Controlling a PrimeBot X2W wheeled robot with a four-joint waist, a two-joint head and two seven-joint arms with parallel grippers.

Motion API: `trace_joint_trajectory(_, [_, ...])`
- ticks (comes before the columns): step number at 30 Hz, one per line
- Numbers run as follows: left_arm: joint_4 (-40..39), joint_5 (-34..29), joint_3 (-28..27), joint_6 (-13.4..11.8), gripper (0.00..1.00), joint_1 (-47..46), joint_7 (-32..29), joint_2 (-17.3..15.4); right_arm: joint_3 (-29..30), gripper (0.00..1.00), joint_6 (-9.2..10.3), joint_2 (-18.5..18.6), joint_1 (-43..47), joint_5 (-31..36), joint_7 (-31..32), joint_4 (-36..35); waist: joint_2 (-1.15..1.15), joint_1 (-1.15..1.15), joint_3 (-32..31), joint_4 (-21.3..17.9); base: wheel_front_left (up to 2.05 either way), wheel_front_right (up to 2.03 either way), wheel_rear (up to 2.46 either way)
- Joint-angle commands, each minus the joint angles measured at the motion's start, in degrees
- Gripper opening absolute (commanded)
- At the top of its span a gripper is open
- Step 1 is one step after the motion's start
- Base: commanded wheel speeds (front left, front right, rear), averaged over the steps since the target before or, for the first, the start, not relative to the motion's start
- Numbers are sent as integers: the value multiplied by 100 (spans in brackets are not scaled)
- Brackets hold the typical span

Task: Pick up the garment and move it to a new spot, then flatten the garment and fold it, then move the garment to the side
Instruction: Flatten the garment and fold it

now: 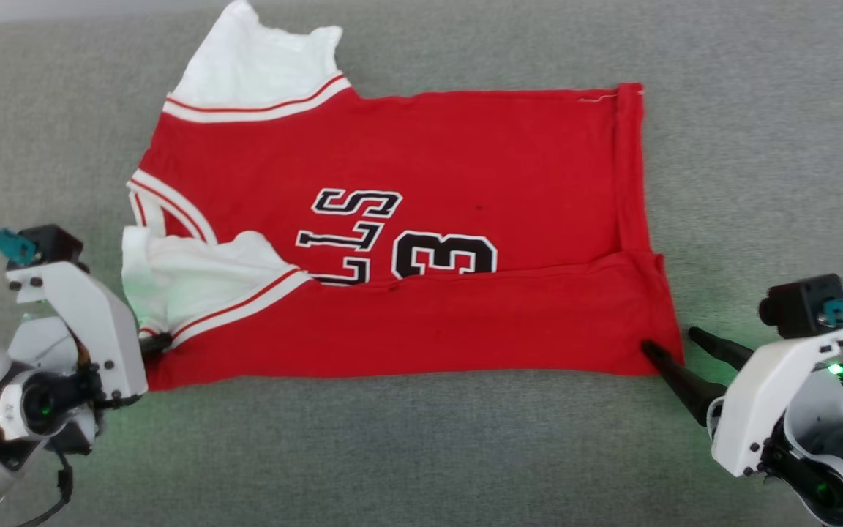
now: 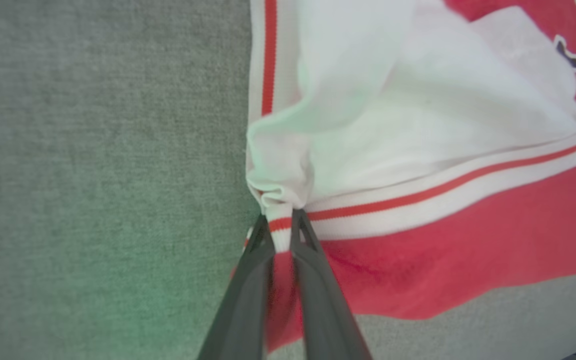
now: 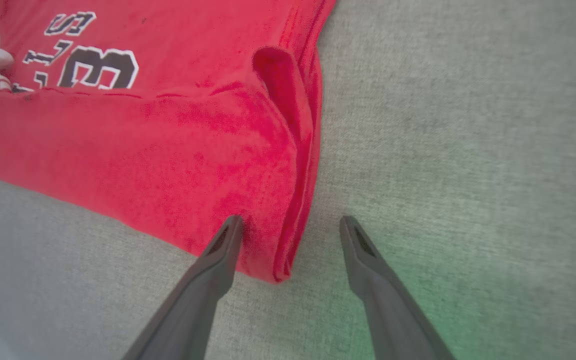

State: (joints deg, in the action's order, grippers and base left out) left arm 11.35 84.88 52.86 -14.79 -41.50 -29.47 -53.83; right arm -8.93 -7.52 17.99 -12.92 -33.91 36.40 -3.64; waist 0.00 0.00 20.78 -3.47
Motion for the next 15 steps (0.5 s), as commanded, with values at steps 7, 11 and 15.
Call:
trace_joint_trajectory(7, [-18,-77,224,103,0,74,-42,468,-306,100,5,-103,-317,105,347,523,0,0,195,249,0,0,0])
trace_joint_trajectory(11, [40,-83,225,140,0,68,-2,550,-462,0,3,-103,-400,150,519,762,0,0,200,292,0,0,0])
trace_joint_trajectory(15, [107,-58,225,172,0,96,13,592,-440,0,3,-76,-425,113,644,871,0,0,167,304,0,0,0])
